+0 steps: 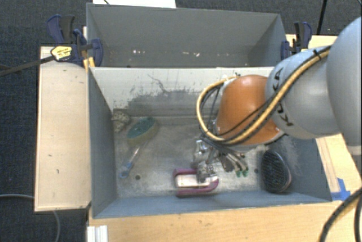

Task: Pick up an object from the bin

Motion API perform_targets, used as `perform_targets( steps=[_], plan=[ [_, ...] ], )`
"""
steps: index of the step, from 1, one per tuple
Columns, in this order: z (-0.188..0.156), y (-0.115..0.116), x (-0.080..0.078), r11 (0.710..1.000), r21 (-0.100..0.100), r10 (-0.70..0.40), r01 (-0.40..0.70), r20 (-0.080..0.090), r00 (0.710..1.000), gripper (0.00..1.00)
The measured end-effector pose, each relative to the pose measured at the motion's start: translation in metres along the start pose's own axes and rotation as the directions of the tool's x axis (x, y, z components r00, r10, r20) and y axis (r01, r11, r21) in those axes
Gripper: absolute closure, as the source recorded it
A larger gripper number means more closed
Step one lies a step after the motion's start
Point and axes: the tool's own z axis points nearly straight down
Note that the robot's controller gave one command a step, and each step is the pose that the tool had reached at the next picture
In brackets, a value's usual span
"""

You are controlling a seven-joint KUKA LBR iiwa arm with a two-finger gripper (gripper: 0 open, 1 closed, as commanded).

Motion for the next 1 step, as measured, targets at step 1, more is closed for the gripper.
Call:
perform_targets(
  steps=[1],
  plan=[
    [0.0012, -0.0040, 0.0023, 0.988, -0.006, 0.153, -0.153, -0.006, 0.988, 1.00]
  ],
)
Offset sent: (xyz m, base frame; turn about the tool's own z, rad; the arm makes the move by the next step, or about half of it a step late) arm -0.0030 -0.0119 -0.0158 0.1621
